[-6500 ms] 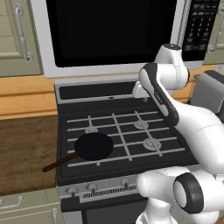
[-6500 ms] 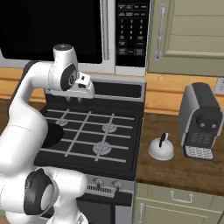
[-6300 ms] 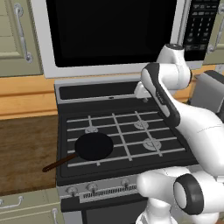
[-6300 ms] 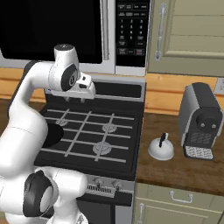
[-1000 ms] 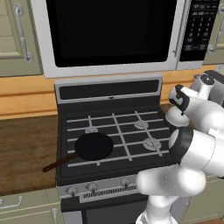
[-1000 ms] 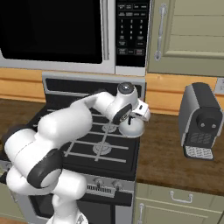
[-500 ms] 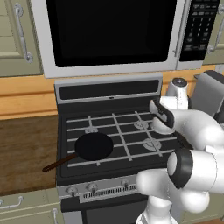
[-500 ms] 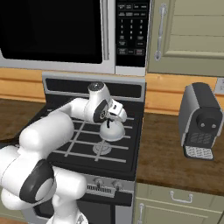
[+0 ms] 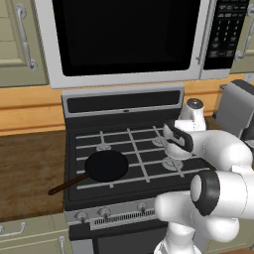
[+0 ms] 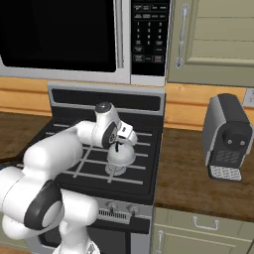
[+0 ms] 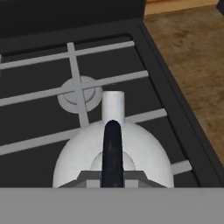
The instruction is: Pick the kettle from the counter and place it on a stove burner. Then turn the burner on.
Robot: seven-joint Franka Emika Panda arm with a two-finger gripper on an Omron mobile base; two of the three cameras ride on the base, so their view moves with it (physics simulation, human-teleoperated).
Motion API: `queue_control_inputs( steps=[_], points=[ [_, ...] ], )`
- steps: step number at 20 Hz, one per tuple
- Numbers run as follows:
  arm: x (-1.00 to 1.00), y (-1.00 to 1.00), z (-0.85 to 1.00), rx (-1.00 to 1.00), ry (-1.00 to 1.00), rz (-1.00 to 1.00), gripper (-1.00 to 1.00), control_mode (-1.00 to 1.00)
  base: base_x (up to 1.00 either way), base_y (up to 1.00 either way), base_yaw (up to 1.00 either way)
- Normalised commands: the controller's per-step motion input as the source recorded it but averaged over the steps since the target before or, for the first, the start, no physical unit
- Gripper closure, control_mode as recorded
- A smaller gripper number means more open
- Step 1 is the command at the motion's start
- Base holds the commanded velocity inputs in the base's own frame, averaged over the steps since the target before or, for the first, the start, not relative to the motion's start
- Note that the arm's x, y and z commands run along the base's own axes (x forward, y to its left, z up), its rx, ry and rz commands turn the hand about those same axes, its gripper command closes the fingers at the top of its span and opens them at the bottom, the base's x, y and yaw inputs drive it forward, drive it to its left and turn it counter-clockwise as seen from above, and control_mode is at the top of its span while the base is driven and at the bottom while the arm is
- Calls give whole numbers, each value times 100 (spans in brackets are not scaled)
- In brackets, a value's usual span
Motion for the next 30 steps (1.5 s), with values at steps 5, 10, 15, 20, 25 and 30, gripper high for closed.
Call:
queue_control_inputs(
  steps=[5, 10, 15, 20, 25, 30],
  points=[
    [0, 21, -36, -2, 0, 1, 100, -100, 0, 0, 0],
    [-3, 31, -44, -7, 5, 0, 100, -100, 0, 0, 0],
    [-5, 12, -43, -2, 1, 0, 100, -100, 0, 0, 0],
    [-1, 0, -10, 0, 0, 0, -100, -100, 0, 0, 0],
    [-13, 0, 5, 0, 0, 0, -100, -100, 0, 0, 0],
    [-36, 0, 45, 0, -4, 0, -100, -100, 0, 0, 0]
  ],
)
